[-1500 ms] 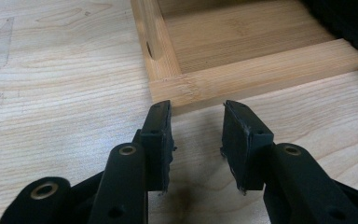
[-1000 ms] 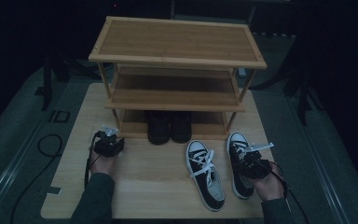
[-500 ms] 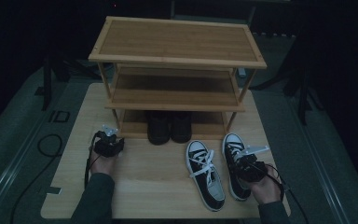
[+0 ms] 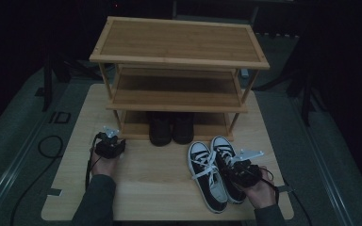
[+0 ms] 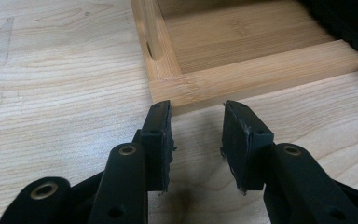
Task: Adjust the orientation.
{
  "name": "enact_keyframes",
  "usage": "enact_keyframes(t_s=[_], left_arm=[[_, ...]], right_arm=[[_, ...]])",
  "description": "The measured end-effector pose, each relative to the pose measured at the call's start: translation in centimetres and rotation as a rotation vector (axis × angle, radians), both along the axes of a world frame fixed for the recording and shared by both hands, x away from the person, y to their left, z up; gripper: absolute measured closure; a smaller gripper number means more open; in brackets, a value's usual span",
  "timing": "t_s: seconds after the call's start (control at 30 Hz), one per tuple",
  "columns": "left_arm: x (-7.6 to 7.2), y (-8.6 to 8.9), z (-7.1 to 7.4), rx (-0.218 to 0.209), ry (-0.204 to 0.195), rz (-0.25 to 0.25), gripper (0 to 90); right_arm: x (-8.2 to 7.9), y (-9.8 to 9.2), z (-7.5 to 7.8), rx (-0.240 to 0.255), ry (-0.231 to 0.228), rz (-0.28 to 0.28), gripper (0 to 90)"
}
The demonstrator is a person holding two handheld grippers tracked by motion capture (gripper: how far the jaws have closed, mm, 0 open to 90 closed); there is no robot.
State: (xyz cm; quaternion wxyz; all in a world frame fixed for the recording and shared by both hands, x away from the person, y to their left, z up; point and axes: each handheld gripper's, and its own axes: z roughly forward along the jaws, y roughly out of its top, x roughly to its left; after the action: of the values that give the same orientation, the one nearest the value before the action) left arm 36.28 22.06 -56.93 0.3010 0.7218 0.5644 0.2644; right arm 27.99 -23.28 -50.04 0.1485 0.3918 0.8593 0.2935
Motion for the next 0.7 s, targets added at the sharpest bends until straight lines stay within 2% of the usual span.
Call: enact_keyframes(t_s=[0.1,0.17,0.23,0.27,0.37,0.57,0.7], left_arm=[[0.0,0.0,0.0,-0.002,-0.001,0.0,62.6],[0.0,0.0,0.0,-0.003,0.0,-0.001,62.6],[0.0,0.0,0.0,-0.003,-0.001,-0.002,62.5],[0.0,0.1,0.0,-0.004,-0.001,-0.001,62.5],[0.0,0.0,0.0,-0.002,-0.001,-0.002,62.6],[0.0,0.0,0.0,-0.003,-0.003,-0.001,62.6],[0.0,0.1,0.0,-0.006,-0.002,-0.001,62.5]], right_arm=[[0.0,0.0,0.0,0.001,-0.001,0.001,86.7],[0.0,-0.1,0.0,0.007,0.023,0.01,83.1],[0.0,-0.1,0.0,0.006,0.024,0.008,80.4],[0.0,-0.1,0.1,0.009,0.03,0.013,77.0],[-0.2,-0.1,0.6,0.021,0.043,0.027,59.3],[-0.8,-0.3,1.3,0.038,0.052,0.034,50.1],[-1.1,-0.1,1.4,0.044,0.069,0.048,37.8]])
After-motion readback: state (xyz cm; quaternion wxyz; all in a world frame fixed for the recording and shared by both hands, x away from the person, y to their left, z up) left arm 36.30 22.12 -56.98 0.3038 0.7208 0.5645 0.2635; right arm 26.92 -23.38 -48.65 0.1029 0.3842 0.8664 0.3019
